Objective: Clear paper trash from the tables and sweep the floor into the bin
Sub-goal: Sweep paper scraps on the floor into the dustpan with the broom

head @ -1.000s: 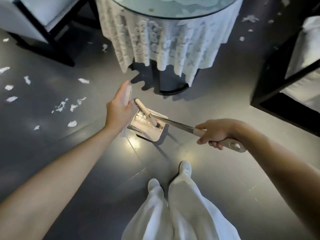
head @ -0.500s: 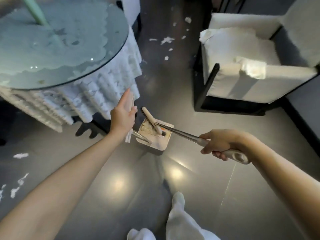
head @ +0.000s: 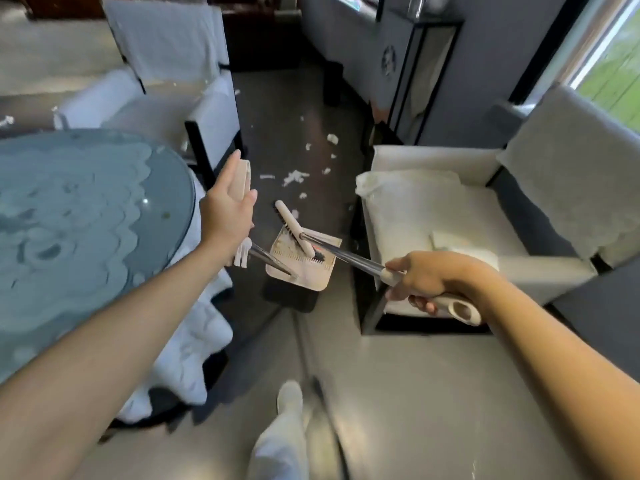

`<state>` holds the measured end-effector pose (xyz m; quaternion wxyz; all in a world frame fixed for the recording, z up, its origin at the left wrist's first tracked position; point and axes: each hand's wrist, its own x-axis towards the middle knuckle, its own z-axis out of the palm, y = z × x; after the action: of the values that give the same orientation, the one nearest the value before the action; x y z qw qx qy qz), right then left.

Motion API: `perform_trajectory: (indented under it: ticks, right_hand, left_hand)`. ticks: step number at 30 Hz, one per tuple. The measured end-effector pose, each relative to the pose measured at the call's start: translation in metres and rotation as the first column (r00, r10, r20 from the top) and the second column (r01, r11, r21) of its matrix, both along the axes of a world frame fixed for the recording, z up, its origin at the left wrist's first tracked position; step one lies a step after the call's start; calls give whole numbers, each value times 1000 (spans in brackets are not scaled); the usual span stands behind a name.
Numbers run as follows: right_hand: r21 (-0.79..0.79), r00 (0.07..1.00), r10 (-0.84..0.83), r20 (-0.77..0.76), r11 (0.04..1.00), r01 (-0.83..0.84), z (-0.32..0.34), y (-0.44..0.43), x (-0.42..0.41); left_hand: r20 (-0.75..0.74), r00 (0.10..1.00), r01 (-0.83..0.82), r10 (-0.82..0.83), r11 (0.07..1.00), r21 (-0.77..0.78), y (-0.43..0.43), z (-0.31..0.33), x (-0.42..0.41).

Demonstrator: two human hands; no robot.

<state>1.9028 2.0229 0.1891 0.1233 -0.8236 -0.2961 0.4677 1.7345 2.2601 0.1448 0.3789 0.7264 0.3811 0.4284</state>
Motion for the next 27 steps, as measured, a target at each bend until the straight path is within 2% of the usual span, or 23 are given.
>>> perform_trajectory:
  ticks: [9,18,23,27]
  right_hand:
    - [56,1000,-19,-24,998,20,28,233,143]
    - [80,997,79,18,994,-80,47,484,315]
    - [90,986,151,72,984,-157,67,618,417]
    - [86,987,142,81,985,-149,77,729,494]
  left_hand:
    - [-54,996,76,-71,991,105,233,56,154]
    - [-5,999,-42,42,996,80,486,82,332]
    - [-47,997,-51,58,988,143,616,109,431]
    - [23,996,-91,89,986,137,727,114,502]
